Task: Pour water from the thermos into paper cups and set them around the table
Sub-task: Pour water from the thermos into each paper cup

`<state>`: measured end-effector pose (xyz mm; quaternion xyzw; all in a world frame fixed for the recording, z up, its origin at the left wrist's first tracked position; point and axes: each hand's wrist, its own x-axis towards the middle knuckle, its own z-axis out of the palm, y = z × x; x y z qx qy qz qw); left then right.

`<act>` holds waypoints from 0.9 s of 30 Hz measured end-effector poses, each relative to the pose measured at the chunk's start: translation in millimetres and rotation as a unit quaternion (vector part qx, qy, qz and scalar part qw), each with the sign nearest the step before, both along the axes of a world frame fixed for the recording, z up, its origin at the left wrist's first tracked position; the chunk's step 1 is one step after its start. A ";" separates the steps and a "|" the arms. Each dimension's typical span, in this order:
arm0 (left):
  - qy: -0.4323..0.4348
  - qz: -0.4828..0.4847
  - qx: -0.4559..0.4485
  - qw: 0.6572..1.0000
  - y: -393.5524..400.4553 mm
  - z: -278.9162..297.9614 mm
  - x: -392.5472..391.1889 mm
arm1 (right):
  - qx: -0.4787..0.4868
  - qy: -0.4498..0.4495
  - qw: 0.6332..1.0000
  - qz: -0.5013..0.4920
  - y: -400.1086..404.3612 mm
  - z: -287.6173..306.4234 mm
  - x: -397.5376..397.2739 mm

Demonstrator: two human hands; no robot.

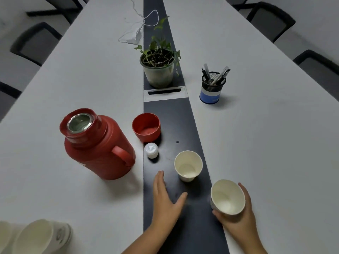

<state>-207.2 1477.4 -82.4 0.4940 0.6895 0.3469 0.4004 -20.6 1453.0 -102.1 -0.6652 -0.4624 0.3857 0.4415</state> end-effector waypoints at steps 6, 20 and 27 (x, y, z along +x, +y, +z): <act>0.162 0.040 -0.009 0.986 -102.7 -6.6 -73.1 | 0.009 0.012 0.993 0.119 -8.9 9.9 -45.9; 0.356 0.007 -0.076 0.931 -224.6 -14.5 -123.9 | -0.016 0.027 0.918 0.395 -21.0 25.0 -220.2; 0.405 0.060 -0.059 0.910 -223.4 -24.1 -121.5 | -0.033 -0.035 0.913 0.405 -22.2 8.7 -239.8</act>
